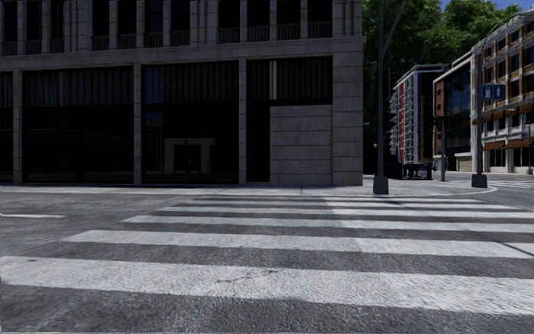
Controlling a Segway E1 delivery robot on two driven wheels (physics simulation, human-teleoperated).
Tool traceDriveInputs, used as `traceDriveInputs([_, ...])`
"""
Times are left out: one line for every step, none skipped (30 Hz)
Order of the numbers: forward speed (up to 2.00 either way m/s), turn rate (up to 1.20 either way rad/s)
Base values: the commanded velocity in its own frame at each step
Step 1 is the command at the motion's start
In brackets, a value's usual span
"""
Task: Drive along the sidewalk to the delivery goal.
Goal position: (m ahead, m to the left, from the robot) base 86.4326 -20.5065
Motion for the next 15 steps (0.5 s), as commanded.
traceDriveInputs([2.0,-0.35])
traceDriveInputs([2.0,-0.35])
traceDriveInputs([2.0,-0.35])
traceDriveInputs([2.0,-0.35])
traceDriveInputs([2.0,-0.35])
traceDriveInputs([2.0,-0.35])
traceDriveInputs([2.0,-0.35])
traceDriveInputs([2.0,-0.35])
traceDriveInputs([2.0,-0.35])
traceDriveInputs([2.0,-0.35])
traceDriveInputs([2.0,-0.35])
traceDriveInputs([2.0,-0.35])
traceDriveInputs([2.0,-0.35])
traceDriveInputs([2.0,-0.35])
traceDriveInputs([2.0,-0.35])
